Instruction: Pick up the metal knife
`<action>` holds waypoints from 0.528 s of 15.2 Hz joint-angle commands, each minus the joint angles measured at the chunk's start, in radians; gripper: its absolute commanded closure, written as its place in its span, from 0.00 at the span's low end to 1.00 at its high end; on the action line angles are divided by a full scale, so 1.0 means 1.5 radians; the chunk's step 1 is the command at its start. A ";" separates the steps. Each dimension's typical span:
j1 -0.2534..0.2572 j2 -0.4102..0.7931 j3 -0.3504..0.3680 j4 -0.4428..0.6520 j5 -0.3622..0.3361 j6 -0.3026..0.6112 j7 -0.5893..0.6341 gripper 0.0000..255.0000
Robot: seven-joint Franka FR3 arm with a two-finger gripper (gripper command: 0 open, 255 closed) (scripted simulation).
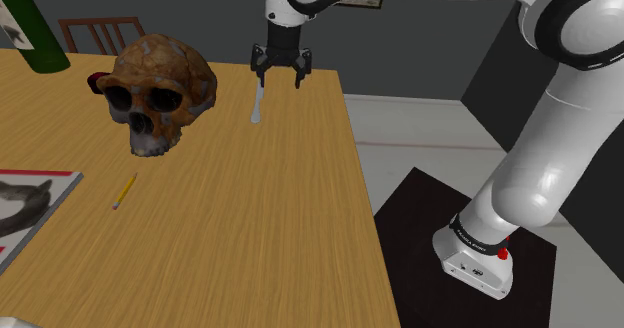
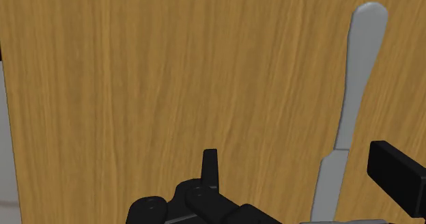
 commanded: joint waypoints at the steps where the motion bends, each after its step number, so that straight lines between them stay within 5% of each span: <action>1: 0.011 0.062 0.000 0.075 -0.017 -0.013 0.041 0.00; 4: 0.033 0.156 -0.006 0.203 -0.038 -0.043 0.091 0.00; 8: 0.031 0.153 -0.008 0.163 -0.037 -0.006 0.090 0.00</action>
